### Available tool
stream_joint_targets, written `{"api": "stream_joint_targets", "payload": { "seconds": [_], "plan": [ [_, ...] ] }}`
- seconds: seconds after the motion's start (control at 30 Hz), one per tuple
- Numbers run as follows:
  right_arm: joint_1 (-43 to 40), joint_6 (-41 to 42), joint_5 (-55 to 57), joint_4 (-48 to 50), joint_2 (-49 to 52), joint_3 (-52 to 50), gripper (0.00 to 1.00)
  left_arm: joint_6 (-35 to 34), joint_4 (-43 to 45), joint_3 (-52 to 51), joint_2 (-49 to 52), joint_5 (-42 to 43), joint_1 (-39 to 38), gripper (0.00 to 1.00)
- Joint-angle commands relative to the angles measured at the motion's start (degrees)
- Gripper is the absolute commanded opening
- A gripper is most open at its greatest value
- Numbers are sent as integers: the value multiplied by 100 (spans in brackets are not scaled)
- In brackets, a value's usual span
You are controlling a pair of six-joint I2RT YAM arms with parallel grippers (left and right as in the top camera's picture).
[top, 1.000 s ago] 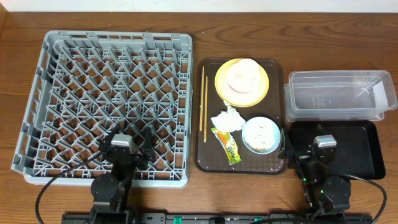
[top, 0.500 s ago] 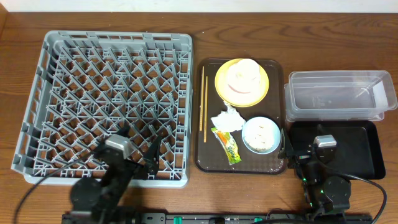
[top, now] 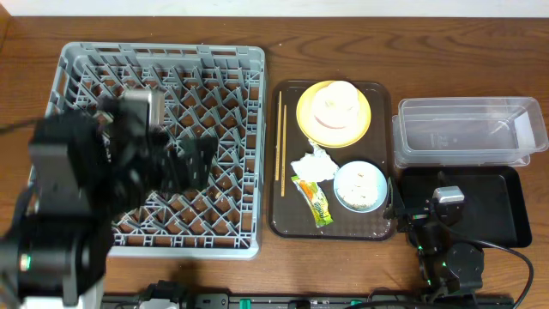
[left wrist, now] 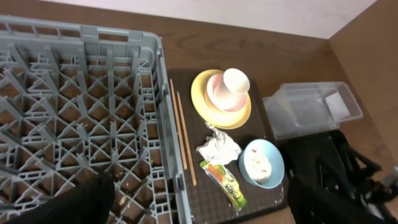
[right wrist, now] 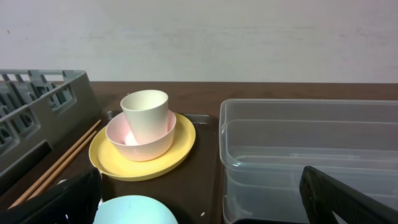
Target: Sort waste into correct bins and load items into the dishwasher rack
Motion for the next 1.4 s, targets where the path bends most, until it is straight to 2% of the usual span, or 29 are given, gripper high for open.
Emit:
{"api": "stream_joint_targets", "payload": {
  "seconds": [0.0, 0.1, 0.17, 0.2, 0.3, 0.4, 0.67, 0.8, 0.87, 0.97, 1.03, 1.23, 1.37],
  "plan": [
    [-2, -46, 20, -24, -31, -7, 99, -79, -90, 114, 413, 103, 17, 90],
    [-2, -46, 20, -24, -31, -7, 99, -79, -321, 114, 691, 103, 17, 87],
    [-2, -46, 20, -24, -31, -7, 99, -107, -568, 114, 848, 105, 17, 64],
    [-2, -46, 20, -24, -31, -7, 99, -179, -723, 114, 925, 103, 17, 57],
    [-2, -46, 20, -24, -31, -7, 99, -199, -1134, 111, 1106, 98, 17, 53],
    [-2, -46, 20, -24, -31, -7, 99, -181, -1375, 72, 1165, 76, 17, 54],
    [-2, -46, 20, -24, -31, -7, 99, -181, -1580, -26, 1167, 79, 17, 72],
    [-2, -11, -103, -7, -31, -7, 99, -181, -1672, -26, 1158, 79, 17, 73],
    [-2, 293, -295, 17, -31, -7, 99, -181, -1683, -26, 1128, 76, 17, 74],
    [-2, 1204, -688, 173, -31, -7, 99, -181, -1681, -26, 1058, 33, 17, 79],
    [-2, 1222, -841, 33, -31, 79, 99, -181, -1690, -26, 1034, -26, 17, 84],
    [-2, 1156, -798, -516, 105, 1106, 99, -181, -1770, -26, 1034, -232, 17, 88],
    [-2, 1016, -857, -1143, 857, 2275, 99, -181, -1770, -26, 1036, -232, 17, 92]
  ]
}}
